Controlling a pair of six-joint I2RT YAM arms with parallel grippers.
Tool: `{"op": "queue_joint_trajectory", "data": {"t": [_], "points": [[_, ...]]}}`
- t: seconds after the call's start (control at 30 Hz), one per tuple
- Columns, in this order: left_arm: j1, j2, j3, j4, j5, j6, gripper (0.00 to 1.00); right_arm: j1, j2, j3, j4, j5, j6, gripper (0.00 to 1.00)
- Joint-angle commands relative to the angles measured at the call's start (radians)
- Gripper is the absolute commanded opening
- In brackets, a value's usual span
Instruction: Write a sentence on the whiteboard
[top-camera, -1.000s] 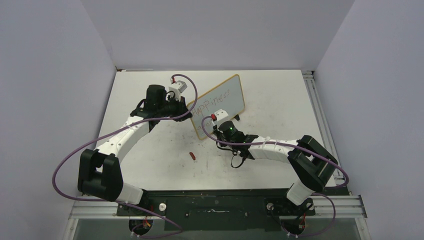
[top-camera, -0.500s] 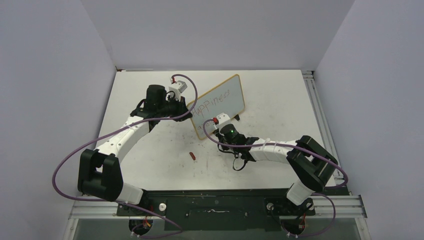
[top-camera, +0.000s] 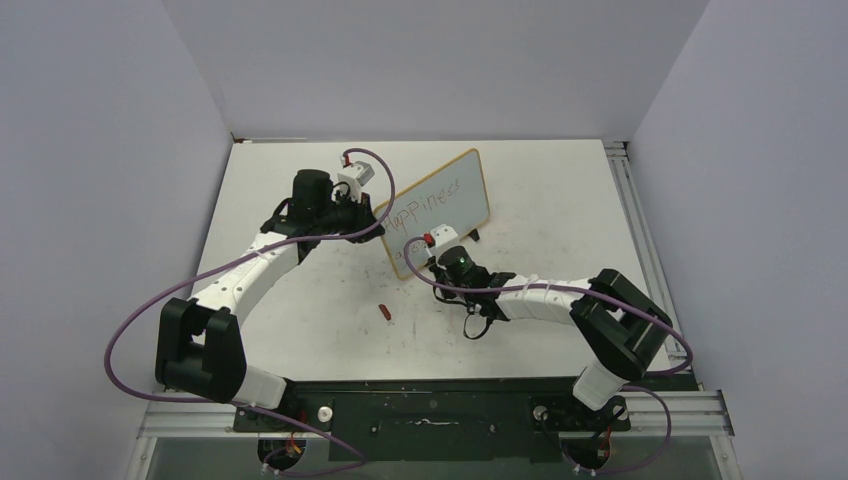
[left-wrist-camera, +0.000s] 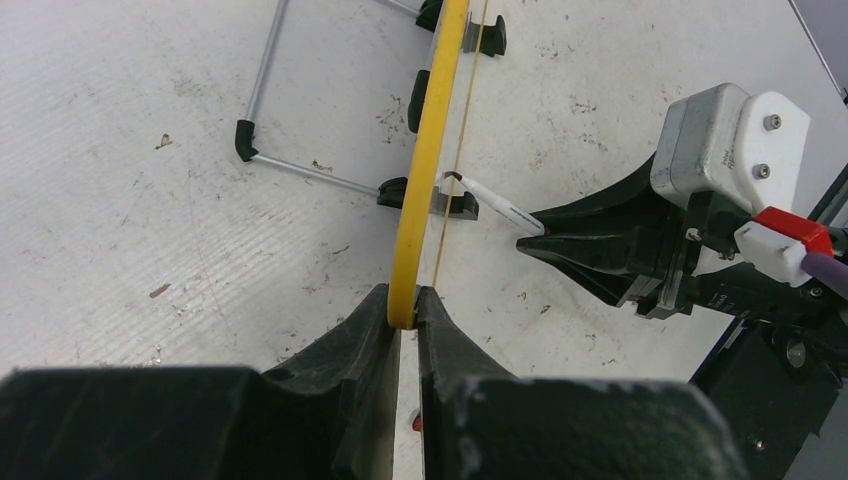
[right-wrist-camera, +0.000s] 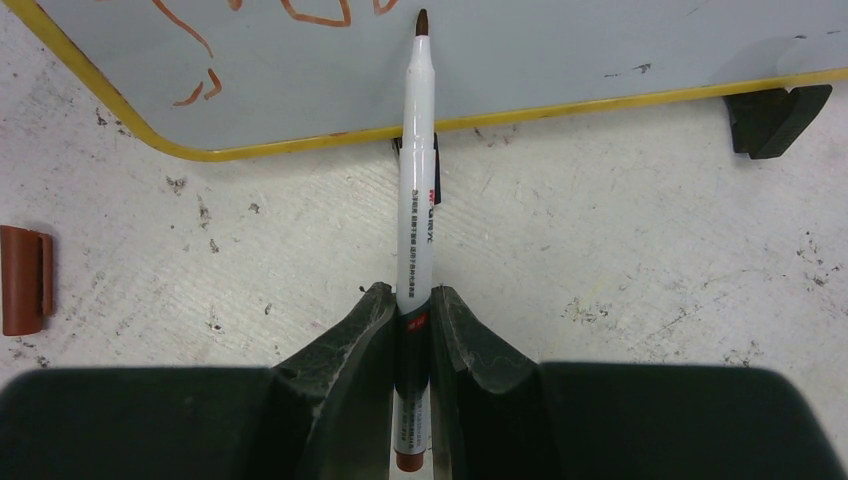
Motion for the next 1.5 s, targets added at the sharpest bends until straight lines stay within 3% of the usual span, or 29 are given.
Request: {"op": "queue_joint_trajectory", "data": {"t": [0.0,1.47], "points": [[-0.002,-0.037,0.030,0.020,0.009,0.015,0.00,-0.009,0.004,0.044,0.040,-0.002,-0.015,0.05],[-0.002,-0.032,0.031,0.020,0.011,0.014,0.00,-0.019,0.029,0.031,0.009,-0.021,0.007,0.05]]}}
